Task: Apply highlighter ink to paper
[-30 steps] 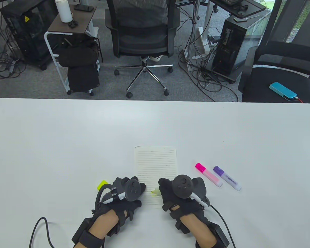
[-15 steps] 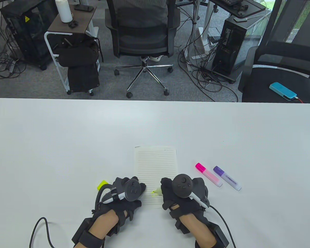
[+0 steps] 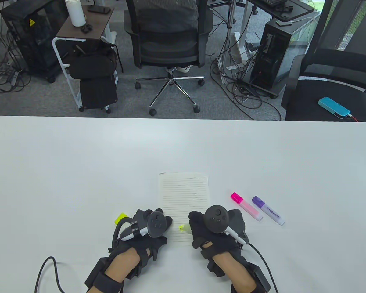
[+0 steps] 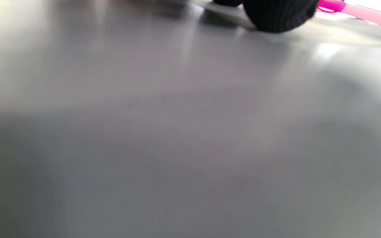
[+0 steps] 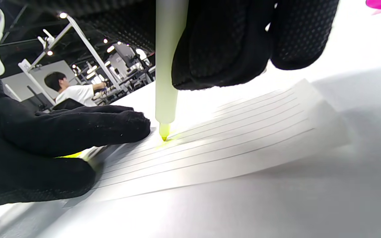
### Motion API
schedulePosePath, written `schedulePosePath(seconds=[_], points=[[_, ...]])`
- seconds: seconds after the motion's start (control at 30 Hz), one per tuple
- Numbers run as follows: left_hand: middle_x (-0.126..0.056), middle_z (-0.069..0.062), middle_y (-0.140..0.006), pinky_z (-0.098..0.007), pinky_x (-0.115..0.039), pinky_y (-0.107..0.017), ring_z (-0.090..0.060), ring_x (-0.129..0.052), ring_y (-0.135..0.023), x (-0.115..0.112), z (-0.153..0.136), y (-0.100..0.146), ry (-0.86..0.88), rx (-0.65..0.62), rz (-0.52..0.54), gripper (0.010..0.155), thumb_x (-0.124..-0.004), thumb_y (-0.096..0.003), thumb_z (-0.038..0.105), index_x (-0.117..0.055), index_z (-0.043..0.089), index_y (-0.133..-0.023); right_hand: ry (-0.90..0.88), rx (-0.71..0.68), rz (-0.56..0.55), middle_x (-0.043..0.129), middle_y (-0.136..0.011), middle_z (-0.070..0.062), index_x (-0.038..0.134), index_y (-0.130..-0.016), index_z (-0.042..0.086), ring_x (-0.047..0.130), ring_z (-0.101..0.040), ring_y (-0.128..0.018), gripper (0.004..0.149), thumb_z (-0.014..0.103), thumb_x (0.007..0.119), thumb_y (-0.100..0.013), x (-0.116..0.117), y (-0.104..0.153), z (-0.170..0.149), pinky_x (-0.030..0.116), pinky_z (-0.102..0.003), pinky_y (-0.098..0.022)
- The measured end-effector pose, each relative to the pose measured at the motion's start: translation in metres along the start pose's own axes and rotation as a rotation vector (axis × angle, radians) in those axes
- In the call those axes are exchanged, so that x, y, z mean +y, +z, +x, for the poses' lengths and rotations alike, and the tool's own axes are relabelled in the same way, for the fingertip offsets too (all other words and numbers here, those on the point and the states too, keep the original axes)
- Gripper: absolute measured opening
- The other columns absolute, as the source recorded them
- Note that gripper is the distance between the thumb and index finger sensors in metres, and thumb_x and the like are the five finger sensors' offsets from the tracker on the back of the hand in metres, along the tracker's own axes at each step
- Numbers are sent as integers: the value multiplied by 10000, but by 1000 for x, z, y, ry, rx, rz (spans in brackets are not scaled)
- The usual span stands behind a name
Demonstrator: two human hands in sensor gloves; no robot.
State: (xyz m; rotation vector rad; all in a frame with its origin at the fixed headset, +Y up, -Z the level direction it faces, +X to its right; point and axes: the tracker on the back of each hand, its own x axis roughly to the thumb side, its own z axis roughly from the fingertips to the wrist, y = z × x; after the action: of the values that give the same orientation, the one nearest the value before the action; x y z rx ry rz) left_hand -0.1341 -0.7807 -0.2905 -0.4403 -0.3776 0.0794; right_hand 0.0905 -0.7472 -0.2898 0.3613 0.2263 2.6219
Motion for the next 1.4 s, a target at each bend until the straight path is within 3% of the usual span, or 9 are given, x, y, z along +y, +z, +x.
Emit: schedulePosePath(seconds=[0.2, 0.33, 0.53, 0.67, 0.83, 1.03, 1.23, 1.4], points=[[-252, 11, -1158, -652, -340, -736, -349, -326, -1073, 0, 0, 0, 1, 0, -1, 700, -676, -455, 518, -375, 397, -1075, -20, -2, 57, 946, -688, -149, 769, -960, 140, 946, -303, -444, 388, 333, 737, -625, -1, 1, 1, 748, -578, -543], [-248, 12, -1159, -652, -340, -736, -349, -324, -1073, 0, 0, 0, 2, 1, -2, 700, -675, -455, 518, -372, 398, -1076, -4, -19, -8, 932, -720, -147, 748, -977, 155, 940, -308, -474, 393, 337, 724, -630, 2, 0, 1, 738, -581, -555], [-248, 11, -1158, -652, -340, -736, -349, -323, -1073, -1, 0, 0, 3, 1, -3, 701, -675, -455, 517, -372, 396, -1076, -8, -11, 46, 941, -699, -149, 765, -962, 140, 945, -307, -456, 389, 332, 732, -626, -2, 0, 1, 745, -580, -547], [-247, 11, -1158, -652, -340, -736, -350, -323, -1072, 0, 0, 0, 3, 1, -4, 700, -675, -456, 517, -372, 396, -1076, -4, -18, -8, 924, -733, -147, 742, -982, 158, 938, -311, -486, 393, 338, 718, -633, 2, -1, -1, 733, -584, -558], [-246, 11, -1158, -652, -340, -736, -349, -322, -1073, 0, 0, 0, 3, 1, -4, 701, -675, -456, 517, -371, 397, -1076, -12, -10, 51, 936, -708, -148, 759, -965, 143, 944, -309, -464, 389, 334, 728, -628, -2, 0, 0, 742, -582, -549], [-247, 14, -1158, -652, -341, -736, -349, -322, -1073, 0, 0, 0, 3, 1, -4, 701, -674, -456, 517, -370, 396, -1076, 6, -12, -17, 924, -734, -150, 739, -983, 152, 938, -315, -488, 394, 338, 714, -636, -1, -1, -2, 733, -584, -557], [-246, 12, -1158, -652, -340, -736, -349, -321, -1073, 0, 0, 0, 3, 1, -4, 701, -674, -456, 517, -369, 398, -1075, -12, 4, 64, 938, -700, -151, 757, -962, 131, 945, -309, -453, 391, 330, 725, -627, -5, 0, -2, 745, -582, -543], [-244, 13, -1158, -651, -341, -737, -348, -320, -1073, 0, 0, 0, 3, 1, -4, 700, -673, -457, 518, -368, 398, -1076, -4, 7, 0, 925, -729, -150, 734, -981, 143, 939, -313, -481, 397, 337, 711, -636, -3, -1, -3, 736, -582, -552]])
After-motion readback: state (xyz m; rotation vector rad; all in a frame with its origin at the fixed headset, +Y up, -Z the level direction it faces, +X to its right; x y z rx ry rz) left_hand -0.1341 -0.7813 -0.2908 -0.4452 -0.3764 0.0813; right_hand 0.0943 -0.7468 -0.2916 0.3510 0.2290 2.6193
